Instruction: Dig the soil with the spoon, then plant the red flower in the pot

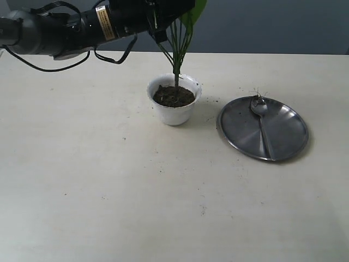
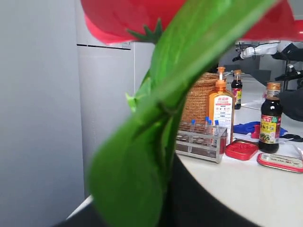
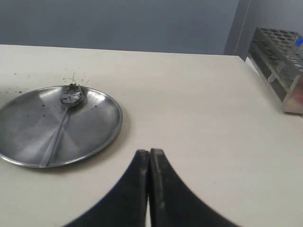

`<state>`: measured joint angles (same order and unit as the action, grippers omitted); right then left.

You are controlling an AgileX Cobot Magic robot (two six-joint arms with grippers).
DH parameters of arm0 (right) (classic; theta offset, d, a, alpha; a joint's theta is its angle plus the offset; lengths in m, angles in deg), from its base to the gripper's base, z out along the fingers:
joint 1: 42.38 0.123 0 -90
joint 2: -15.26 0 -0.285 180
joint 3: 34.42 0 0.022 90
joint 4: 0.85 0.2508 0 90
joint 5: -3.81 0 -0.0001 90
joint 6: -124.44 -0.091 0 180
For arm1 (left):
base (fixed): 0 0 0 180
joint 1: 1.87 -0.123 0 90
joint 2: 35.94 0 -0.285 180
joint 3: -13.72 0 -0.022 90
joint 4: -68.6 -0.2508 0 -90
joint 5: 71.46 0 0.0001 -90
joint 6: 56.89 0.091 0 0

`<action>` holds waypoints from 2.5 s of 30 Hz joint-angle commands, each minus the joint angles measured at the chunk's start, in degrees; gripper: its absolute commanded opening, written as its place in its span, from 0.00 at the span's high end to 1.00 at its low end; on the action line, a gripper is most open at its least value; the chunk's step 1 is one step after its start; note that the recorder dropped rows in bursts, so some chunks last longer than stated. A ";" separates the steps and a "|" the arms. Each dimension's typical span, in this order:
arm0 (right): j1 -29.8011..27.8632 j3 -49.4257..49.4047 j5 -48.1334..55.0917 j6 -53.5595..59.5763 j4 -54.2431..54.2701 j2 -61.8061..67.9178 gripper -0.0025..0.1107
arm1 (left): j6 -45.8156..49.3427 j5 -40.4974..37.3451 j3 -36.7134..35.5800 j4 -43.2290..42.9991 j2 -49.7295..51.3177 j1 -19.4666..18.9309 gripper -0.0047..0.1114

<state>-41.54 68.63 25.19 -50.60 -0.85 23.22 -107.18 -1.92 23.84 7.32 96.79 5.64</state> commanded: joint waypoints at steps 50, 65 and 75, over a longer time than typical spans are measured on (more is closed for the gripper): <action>-0.15 -0.27 -0.58 0.06 -0.30 -0.18 0.98 | -0.15 0.42 0.26 -1.94 7.90 0.87 0.96; -0.15 -0.27 -0.58 0.06 -0.30 -0.18 0.98 | -2.64 0.42 -0.24 -7.11 6.57 -1.05 0.96; -0.15 -0.27 -0.58 0.06 -0.30 -0.18 0.98 | -2.64 0.42 -0.37 -10.76 6.47 -1.73 0.96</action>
<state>-41.54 68.63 25.19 -50.60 -0.85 23.22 -109.33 1.14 24.41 1.58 102.80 3.97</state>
